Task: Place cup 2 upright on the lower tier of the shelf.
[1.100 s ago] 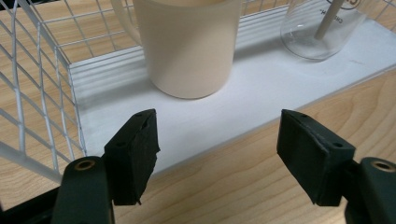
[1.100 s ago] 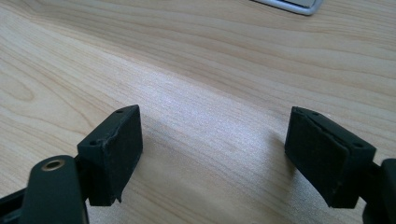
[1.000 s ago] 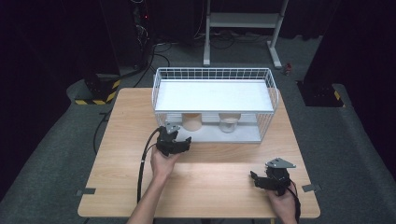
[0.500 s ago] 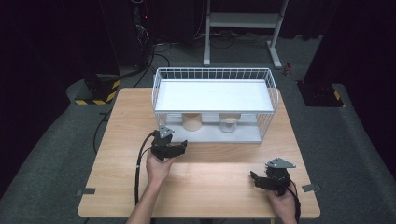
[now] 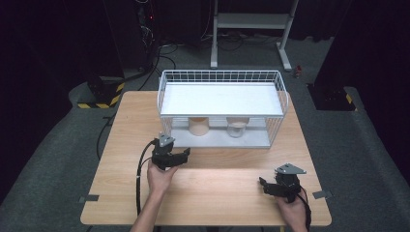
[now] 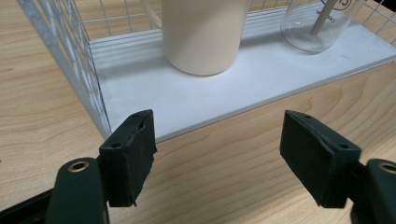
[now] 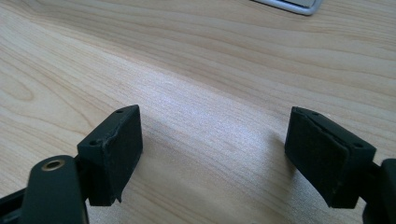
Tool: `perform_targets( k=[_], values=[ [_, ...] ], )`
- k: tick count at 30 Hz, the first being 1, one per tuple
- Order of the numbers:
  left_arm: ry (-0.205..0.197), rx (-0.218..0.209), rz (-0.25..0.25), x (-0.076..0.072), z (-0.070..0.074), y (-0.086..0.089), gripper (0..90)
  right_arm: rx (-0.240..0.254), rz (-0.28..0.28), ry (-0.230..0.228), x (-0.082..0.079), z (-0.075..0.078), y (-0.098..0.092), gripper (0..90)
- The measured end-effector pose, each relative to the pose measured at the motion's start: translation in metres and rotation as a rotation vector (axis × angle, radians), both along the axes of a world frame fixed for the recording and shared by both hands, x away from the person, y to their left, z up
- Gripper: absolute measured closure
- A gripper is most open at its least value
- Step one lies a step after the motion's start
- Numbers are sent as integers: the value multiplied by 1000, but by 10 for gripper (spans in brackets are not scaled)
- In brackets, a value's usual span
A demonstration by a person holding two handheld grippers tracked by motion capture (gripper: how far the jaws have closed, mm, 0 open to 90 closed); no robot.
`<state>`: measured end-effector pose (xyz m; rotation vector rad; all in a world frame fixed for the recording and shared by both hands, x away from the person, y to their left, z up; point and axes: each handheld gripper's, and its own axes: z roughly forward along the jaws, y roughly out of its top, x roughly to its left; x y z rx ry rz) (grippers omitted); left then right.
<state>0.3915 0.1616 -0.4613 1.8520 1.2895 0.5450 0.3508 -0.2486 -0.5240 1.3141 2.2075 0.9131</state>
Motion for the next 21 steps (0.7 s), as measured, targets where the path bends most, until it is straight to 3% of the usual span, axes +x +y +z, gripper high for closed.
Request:
perform_targets(
  k=[21],
  values=[
    [-2,-13,19,-19,-6,15,250,0,0,0,0,0,0,190]
  ],
)
